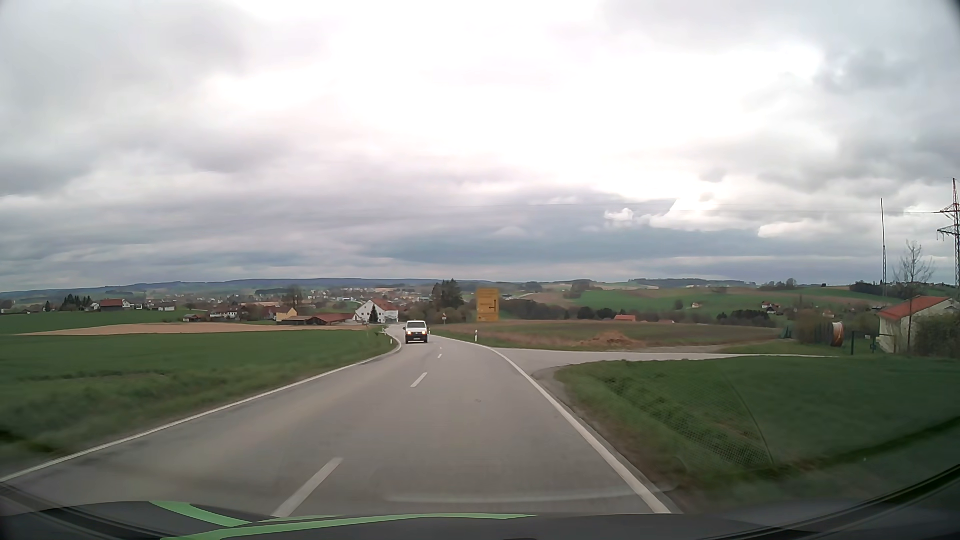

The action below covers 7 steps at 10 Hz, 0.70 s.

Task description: Follow the waypoints while adhering to traffic rules and regulations

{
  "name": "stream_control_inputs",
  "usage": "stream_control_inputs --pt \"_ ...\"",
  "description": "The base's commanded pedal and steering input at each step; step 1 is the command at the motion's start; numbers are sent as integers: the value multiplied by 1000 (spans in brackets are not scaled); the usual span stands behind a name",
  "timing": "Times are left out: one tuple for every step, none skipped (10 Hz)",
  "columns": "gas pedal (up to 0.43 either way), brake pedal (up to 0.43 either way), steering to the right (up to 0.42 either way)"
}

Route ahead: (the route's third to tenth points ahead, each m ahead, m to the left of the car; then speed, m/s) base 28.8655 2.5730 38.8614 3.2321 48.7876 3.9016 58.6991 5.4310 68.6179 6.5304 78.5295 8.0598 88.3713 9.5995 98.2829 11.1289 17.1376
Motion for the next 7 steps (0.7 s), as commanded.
stream_control_inputs --pt "0 0 3" --pt "0 0 1" --pt "0 0 0" --pt "0 0 -2" --pt "0 0 -5" --pt "0 0 -7" --pt "0 0 -7"
